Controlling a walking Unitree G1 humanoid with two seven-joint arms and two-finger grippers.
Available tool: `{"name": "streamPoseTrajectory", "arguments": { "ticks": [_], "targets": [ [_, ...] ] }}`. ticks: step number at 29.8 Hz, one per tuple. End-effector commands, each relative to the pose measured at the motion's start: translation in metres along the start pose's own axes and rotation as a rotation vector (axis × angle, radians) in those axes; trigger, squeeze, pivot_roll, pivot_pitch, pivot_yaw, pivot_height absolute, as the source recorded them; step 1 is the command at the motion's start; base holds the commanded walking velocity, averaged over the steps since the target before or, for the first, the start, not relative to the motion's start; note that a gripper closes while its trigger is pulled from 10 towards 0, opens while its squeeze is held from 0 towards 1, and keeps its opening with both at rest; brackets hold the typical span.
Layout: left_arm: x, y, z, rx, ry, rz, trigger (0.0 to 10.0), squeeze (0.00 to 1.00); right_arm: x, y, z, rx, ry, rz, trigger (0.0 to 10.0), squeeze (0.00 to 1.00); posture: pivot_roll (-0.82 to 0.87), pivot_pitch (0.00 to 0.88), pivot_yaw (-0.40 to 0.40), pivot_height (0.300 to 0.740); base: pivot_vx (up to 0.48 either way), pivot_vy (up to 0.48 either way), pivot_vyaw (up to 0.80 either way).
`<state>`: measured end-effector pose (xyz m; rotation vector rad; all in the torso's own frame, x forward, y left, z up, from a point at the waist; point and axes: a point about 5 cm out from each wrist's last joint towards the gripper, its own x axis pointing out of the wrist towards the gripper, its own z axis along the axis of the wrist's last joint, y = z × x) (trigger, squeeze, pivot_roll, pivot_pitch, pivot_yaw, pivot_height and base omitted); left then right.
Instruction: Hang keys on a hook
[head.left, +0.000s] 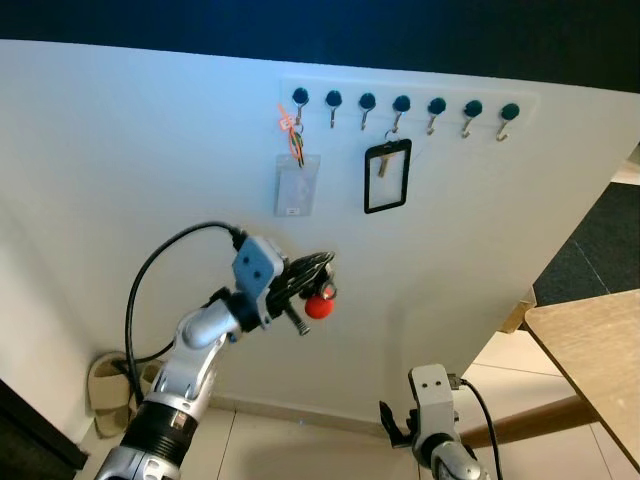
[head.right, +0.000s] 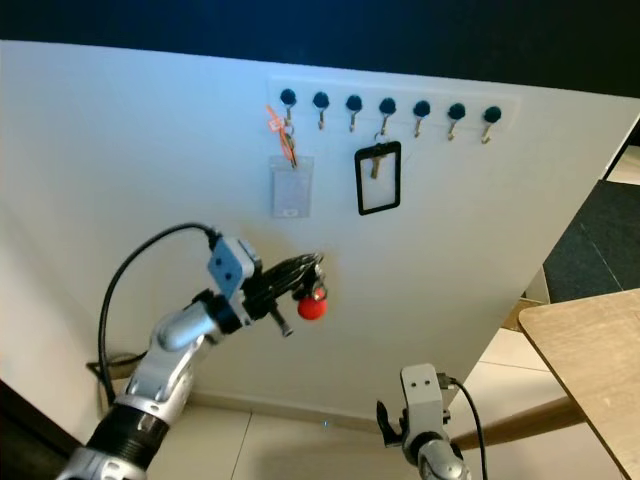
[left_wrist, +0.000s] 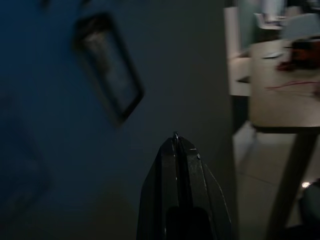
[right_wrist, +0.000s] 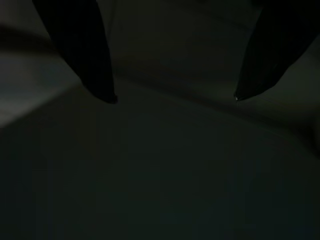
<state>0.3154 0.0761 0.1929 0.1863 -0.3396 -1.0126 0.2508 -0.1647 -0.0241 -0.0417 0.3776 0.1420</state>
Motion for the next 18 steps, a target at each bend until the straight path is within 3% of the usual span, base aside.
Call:
{"name": "streamPoseTrajectory", "arguments": {
  "ticks": [1,7,11,18],
  "targets": [
    [0.015,-0.002,0.019,-0.001,-0.033,-0.073,10.0,0.0,0.005,0.002,0.017,0.026,-0.101,-0.001,10.0,0.0,0.03,0.041,-0.014,0.74,0.0,0.0,0.0],
    [0.025,0.006,0.031,0.034,-0.005,-0.085,10.0,0.0,0.009,0.005,0.031,0.039,-0.177,0.01,10.0,0.0,0.03,0.042,-0.012,0.74,0.0,0.0,0.0],
    [0.039,0.037,0.058,0.034,0.006,0.026,10.0,0.0,0.017,0.015,0.062,0.058,-0.322,0.055,10.0,0.0,0.03,0.045,-0.008,0.74,0.0,0.0,0.0],
    [0.044,0.062,0.072,0.002,0.019,0.129,10.0,0.0,0.023,0.023,0.092,0.084,-0.44,0.088,10.0,0.0,0.03,0.048,-0.005,0.74,0.0,0.0,0.0]
  ]
}}
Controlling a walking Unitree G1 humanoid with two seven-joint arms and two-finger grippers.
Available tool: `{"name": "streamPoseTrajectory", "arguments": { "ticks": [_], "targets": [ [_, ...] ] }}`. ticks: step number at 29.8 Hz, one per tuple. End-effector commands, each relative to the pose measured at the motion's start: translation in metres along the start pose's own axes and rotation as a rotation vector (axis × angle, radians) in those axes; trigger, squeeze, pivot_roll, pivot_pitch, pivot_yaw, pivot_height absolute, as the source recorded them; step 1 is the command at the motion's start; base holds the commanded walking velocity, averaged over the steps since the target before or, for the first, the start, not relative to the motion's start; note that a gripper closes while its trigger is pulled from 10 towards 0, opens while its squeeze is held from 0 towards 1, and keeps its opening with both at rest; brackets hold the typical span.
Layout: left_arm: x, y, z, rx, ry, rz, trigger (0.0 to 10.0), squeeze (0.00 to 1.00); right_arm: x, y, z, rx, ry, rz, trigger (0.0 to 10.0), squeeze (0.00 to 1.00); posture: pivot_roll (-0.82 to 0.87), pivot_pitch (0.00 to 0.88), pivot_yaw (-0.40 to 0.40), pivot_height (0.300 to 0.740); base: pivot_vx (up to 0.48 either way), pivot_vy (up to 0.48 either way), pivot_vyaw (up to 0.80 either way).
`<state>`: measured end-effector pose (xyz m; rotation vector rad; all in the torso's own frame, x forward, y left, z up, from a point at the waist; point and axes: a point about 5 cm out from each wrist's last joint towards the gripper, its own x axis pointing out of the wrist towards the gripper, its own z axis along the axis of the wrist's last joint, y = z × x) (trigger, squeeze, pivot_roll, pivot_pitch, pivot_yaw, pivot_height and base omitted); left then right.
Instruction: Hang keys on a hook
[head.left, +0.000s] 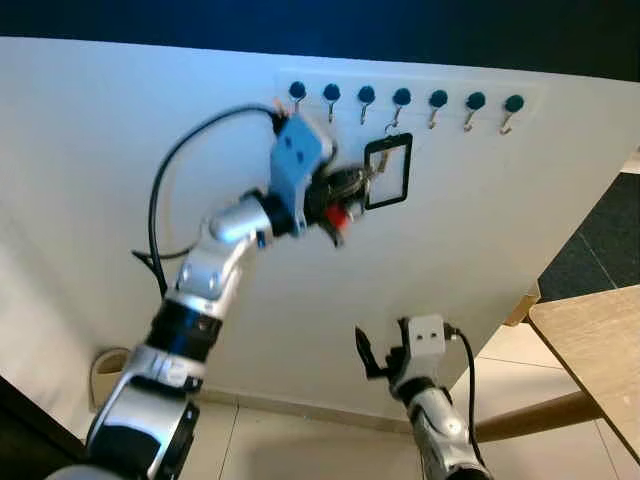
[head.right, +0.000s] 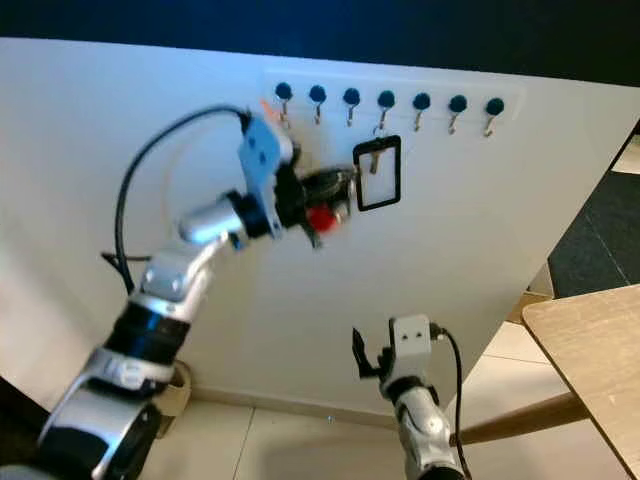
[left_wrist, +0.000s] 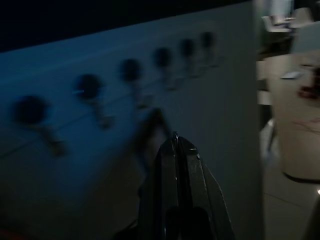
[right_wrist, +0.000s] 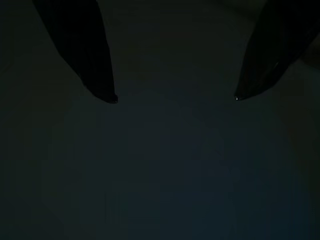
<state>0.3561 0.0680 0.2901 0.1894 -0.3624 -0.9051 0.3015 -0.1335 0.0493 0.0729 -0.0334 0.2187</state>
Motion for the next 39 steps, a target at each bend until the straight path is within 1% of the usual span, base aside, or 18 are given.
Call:
{"name": "streamPoseTrajectory", "arguments": {
  "ticks": [1,4,7,8,9,12,13,14,18,22,24,25,30,31,33,34,36,39],
  "targets": [
    [-0.001,0.01,-0.003,-0.025,0.028,0.053,10.0,0.0,0.004,0.002,0.008,0.016,-0.046,0.007,10.0,0.0,0.03,0.048,-0.004,0.74,0.0,0.0,0.0],
    [-0.003,0.021,0.0,-0.048,0.026,0.119,10.0,0.0,0.01,0.006,0.019,0.023,-0.094,0.022,10.0,0.0,0.03,0.048,-0.004,0.74,0.0,0.0,0.0],
    [-0.005,0.029,0.002,-0.07,0.014,0.164,10.0,0.0,0.014,0.01,0.025,0.034,-0.12,0.029,10.0,0.0,0.03,0.047,-0.006,0.74,0.0,0.0,0.0],
    [-0.005,0.029,0.002,-0.07,0.014,0.164,10.0,0.0,0.014,0.01,0.025,0.034,-0.12,0.029,10.0,0.0,0.03,0.047,-0.006,0.74,0.0,0.0,0.0],
    [-0.006,0.033,0.004,-0.099,-0.002,0.187,10.0,0.0,0.017,0.013,0.028,0.041,-0.132,0.039,10.0,0.0,0.03,0.049,-0.007,0.74,0.0,0.0,0.0],
    [-0.007,0.036,0.006,-0.112,-0.014,0.212,10.0,0.0,0.019,0.015,0.03,0.051,-0.137,0.05,10.0,0.0,0.03,0.049,-0.007,0.74,0.0,0.0,0.0],
    [-0.006,0.039,0.008,-0.137,-0.026,0.233,10.0,0.0,0.02,0.017,0.032,0.056,-0.142,0.056,10.0,0.0,0.03,0.049,-0.007,0.74,0.0,0.0,0.0],
    [-0.006,0.04,0.008,-0.141,-0.032,0.235,10.0,0.0,0.02,0.018,0.033,0.06,-0.146,0.057,10.0,0.0,0.03,0.051,-0.008,0.74,0.0,0.0,0.0],
    [-0.005,0.04,0.011,-0.122,-0.047,0.223,10.0,0.0,0.021,0.019,0.035,0.067,-0.154,0.06,10.0,0.0,0.03,0.052,-0.009,0.74,0.0,0.0,0.0],
    [-0.003,0.038,0.014,-0.127,-0.063,0.198,10.0,0.0,0.022,0.02,0.038,0.074,-0.163,0.062,10.0,0.0,0.03,0.053,-0.008,0.74,0.0,0.0,0.0],
    [0.0,0.033,0.017,-0.135,-0.077,0.15,10.0,0.0,0.022,0.02,0.04,0.079,-0.17,0.063,10.0,0.0,0.03,0.054,-0.006,0.74,0.0,0.0,0.0],
    [0.0,0.033,0.017,-0.135,-0.077,0.15,10.0,0.0,0.022,0.02,0.04,0.079,-0.17,0.063,10.0,0.0,0.03,0.054,-0.006,0.74,0.0,0.0,0.0],
    [0.003,0.019,0.013,-0.113,-0.039,0.024,10.0,0.0,0.022,0.019,0.044,0.081,-0.193,0.068,10.0,0.0,0.03,0.053,-0.005,0.74,0.0,0.0,0.0],
    [0.003,0.019,0.013,-0.113,-0.039,0.024,10.0,0.0,0.022,0.019,0.044,0.081,-0.193,0.068,10.0,0.0,0.03,0.053,-0.005,0.74,0.0,0.0,0.0],
    [0.003,0.014,0.012,-0.113,-0.036,-0.017,10.0,0.0,0.021,0.023,0.047,0.074,-0.213,0.102,10.0,0.0,0.03,0.055,-0.004,0.74,0.0,0.0,0.0],
    [0.003,0.014,0.012,-0.113,-0.036,-0.017,10.0,0.0,0.021,0.023,0.047,0.074,-0.213,0.102,10.0,0.0,0.03,0.055,-0.004,0.74,0.0,0.0,0.0],
    [0.004,0.007,0.013,-0.112,-0.026,-0.086,10.0,0.0,0.019,0.034,0.053,0.018,-0.241,0.208,10.0,0.0,0.03,0.055,-0.004,0.74,0.0,0.0,0.0],
    [0.005,0.004,0.013,-0.109,-0.021,-0.107,10.0,0.0,0.017,0.042,0.057,-0.011,-0.258,0.266,10.0,0.0,0.03,0.054,-0.004,0.74,0.0,0.0,0.0]
  ]
}}
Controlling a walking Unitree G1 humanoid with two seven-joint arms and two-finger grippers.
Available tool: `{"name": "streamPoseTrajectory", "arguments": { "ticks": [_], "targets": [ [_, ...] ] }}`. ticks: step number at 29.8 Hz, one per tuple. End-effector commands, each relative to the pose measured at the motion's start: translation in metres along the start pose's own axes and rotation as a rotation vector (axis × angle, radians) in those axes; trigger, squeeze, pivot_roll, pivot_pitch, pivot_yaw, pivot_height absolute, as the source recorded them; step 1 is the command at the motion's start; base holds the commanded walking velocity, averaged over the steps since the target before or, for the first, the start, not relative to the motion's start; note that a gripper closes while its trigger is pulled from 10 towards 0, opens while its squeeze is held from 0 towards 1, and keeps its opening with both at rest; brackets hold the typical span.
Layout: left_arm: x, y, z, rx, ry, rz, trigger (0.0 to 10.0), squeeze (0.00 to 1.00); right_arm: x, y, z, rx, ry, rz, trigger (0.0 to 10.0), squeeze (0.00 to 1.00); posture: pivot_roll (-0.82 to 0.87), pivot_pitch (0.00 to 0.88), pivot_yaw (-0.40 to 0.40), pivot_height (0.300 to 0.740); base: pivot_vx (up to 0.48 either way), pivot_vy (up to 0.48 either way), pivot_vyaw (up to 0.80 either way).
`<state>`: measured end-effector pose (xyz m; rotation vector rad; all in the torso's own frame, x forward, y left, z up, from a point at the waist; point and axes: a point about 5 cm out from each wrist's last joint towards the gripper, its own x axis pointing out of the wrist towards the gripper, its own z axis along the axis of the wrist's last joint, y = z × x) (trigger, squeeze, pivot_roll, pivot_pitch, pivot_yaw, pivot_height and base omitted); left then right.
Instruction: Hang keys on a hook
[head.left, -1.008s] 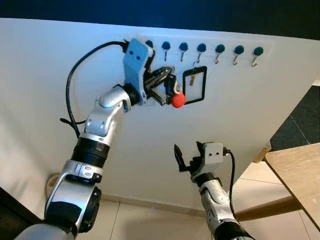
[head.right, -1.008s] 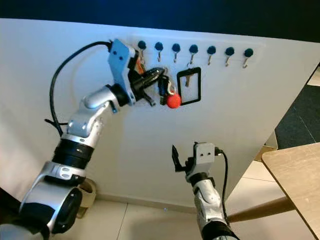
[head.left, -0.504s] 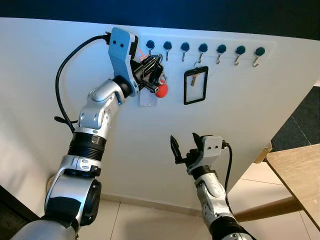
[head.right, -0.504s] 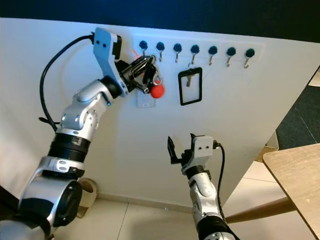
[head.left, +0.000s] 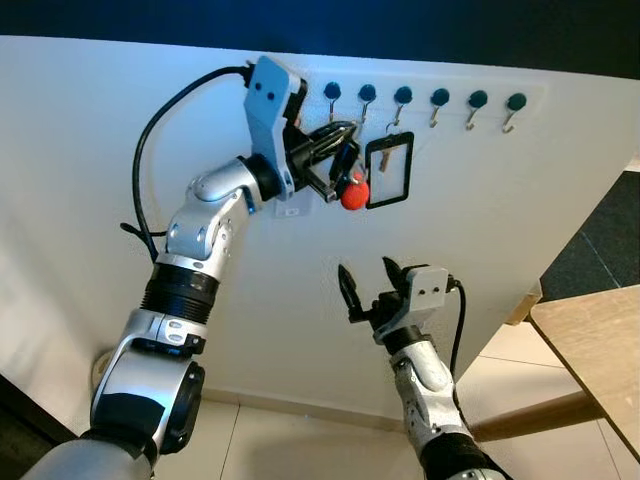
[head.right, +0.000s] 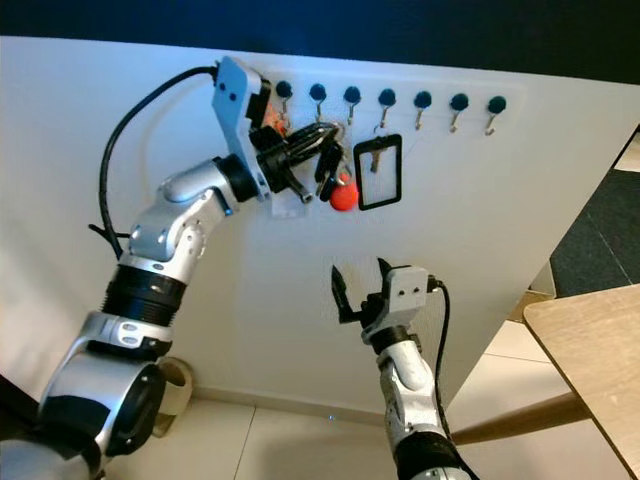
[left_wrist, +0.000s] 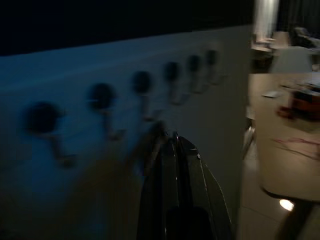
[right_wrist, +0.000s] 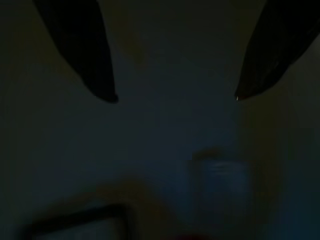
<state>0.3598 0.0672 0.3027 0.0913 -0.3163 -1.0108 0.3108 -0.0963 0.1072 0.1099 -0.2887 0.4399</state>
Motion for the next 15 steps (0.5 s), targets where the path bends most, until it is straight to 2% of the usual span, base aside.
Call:
{"name": "streamPoseTrajectory", "arguments": {
  "ticks": [1,7,15],
  "targets": [
    [-0.001,-0.003,0.003,0.008,-0.004,-0.021,10.0,0.0,-0.001,0.004,0.002,-0.022,-0.007,0.038,10.0,0.0,0.03,0.054,-0.004,0.74,0.0,0.0,0.0],
    [0.005,0.002,0.006,-0.009,-0.046,0.037,10.0,0.0,0.008,0.007,0.025,-0.026,-0.114,0.036,10.0,0.0,0.02,0.051,-0.005,0.74,0.0,0.0,0.0],
    [0.008,0.009,0.013,-0.029,-0.08,0.091,10.0,0.0,0.015,0.01,0.035,-0.012,-0.151,0.048,10.0,0.0,0.02,0.045,-0.005,0.74,0.0,0.0,0.0]
  ]
}}
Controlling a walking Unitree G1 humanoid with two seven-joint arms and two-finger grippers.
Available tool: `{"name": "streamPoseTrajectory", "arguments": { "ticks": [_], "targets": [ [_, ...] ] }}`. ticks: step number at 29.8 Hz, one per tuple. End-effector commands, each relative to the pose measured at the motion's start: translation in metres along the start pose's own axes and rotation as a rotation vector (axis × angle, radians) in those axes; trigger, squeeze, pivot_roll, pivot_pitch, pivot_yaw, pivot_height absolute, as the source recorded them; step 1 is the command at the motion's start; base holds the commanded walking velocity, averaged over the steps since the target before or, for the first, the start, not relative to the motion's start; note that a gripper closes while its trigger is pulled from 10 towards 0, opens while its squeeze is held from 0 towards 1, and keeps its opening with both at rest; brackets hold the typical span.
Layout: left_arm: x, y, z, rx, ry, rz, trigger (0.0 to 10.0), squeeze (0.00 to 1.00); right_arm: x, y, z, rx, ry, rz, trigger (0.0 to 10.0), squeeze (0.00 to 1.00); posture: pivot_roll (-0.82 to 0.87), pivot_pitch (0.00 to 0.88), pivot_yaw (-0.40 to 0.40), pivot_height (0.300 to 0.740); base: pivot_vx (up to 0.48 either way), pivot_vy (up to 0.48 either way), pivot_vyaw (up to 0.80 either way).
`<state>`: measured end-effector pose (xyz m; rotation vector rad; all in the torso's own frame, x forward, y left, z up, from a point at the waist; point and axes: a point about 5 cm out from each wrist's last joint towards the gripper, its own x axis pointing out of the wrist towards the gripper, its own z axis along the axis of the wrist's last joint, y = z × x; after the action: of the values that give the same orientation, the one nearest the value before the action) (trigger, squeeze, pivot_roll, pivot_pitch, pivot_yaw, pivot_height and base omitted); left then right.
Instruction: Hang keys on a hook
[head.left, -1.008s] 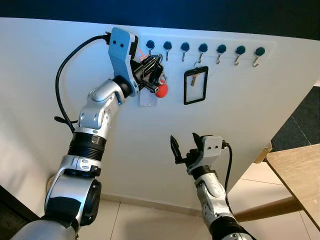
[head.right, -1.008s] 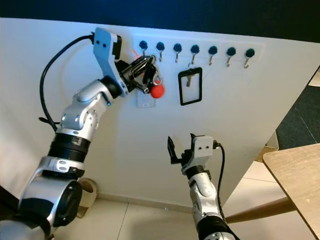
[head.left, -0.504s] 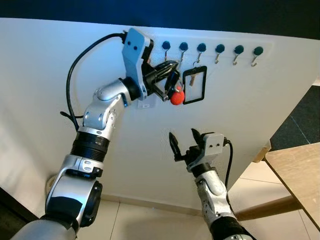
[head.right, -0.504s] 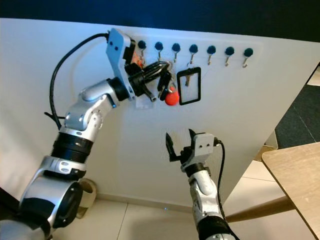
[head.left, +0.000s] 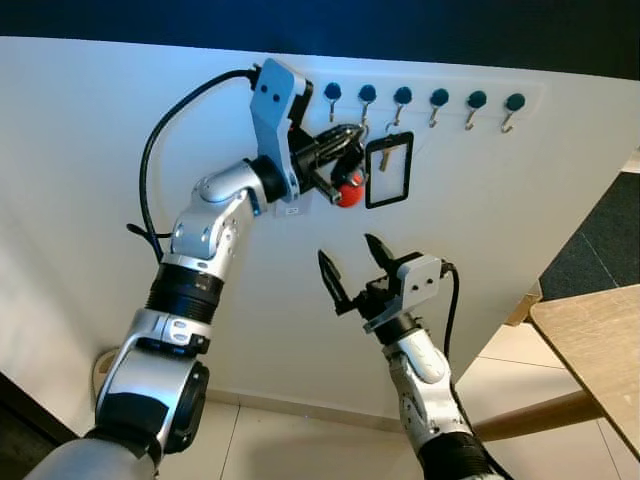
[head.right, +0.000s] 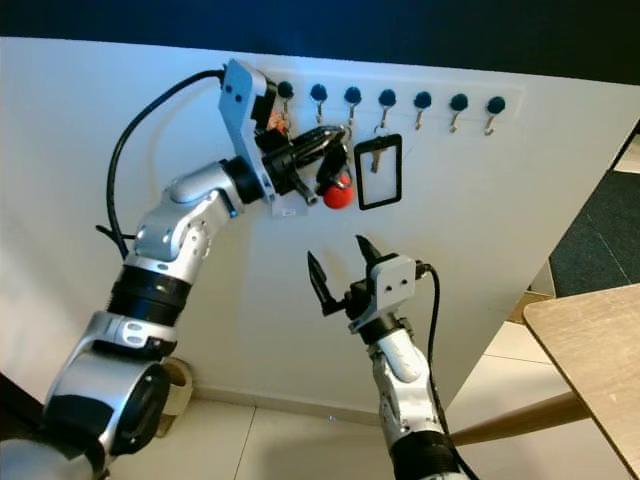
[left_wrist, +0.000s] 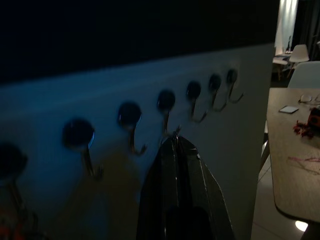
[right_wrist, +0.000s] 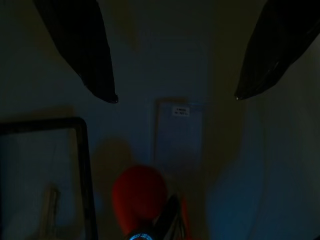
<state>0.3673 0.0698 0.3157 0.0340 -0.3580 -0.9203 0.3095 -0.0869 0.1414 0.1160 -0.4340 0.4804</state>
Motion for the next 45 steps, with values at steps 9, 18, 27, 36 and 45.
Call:
{"name": "streamPoseTrajectory", "arguments": {
  "ticks": [9,18,27,36,45],
  "targets": [
    [0.007,0.001,0.005,-0.039,-0.031,0.016,10.0,0.0,0.003,0.001,0.008,0.013,-0.026,-0.004,10.0,0.0,0.03,0.043,-0.006,0.74,0.0,0.0,0.0],
    [0.014,-0.006,0.006,-0.079,-0.035,-0.047,10.0,0.0,0.003,0.0,0.009,0.023,-0.022,-0.011,10.0,0.0,0.03,0.048,-0.002,0.74,0.0,0.0,0.0],
    [0.018,0.001,-0.003,-0.09,0.029,0.022,10.0,0.0,0.003,0.0,0.009,0.028,-0.018,-0.018,10.0,0.0,0.03,0.055,0.002,0.74,0.0,0.0,0.0],
    [0.015,0.012,-0.003,-0.115,0.034,0.098,10.0,0.0,0.003,0.0,0.01,0.035,-0.013,-0.019,10.0,0.0,0.03,0.057,0.0,0.74,0.0,0.0,0.0],
    [0.006,0.023,-0.001,-0.162,0.008,0.137,10.0,0.0,0.002,0.0,0.01,0.037,-0.011,-0.014,10.0,0.0,0.03,0.059,-0.005,0.74,0.0,0.0,0.0]
  ]
}}
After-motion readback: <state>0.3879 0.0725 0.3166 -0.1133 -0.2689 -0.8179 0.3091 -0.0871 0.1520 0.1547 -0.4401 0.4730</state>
